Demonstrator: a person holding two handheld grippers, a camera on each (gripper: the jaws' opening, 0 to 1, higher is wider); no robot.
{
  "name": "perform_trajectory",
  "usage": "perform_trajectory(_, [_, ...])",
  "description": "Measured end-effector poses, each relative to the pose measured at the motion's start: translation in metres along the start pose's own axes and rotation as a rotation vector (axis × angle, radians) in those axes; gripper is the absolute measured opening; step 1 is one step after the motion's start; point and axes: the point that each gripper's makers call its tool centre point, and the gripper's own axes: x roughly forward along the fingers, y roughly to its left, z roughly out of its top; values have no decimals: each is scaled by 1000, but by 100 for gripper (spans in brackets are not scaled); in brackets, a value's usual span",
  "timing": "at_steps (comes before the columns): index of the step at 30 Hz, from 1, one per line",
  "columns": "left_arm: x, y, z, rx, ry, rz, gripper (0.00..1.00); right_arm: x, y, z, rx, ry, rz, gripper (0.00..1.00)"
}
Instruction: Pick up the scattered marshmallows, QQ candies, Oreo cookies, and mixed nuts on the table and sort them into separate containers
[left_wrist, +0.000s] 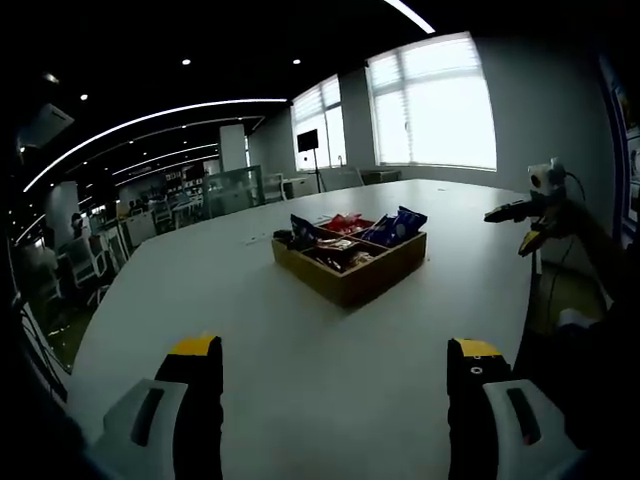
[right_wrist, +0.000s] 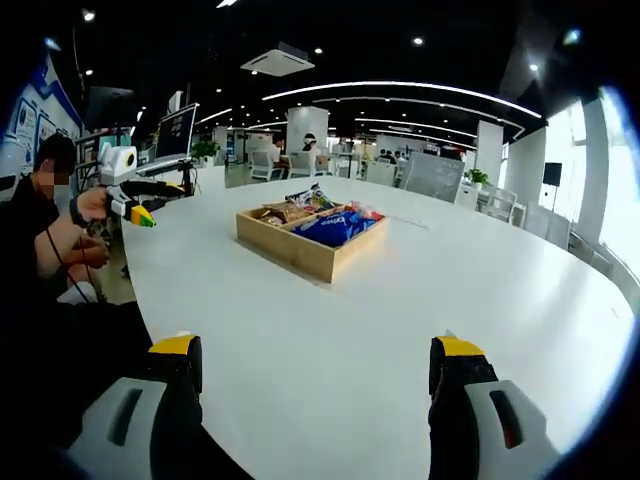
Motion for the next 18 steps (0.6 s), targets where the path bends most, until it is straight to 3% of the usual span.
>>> perform_trajectory(18, [-4, 1, -2, 7, 9, 7, 96, -2, 2, 3, -4, -4, 6, 90])
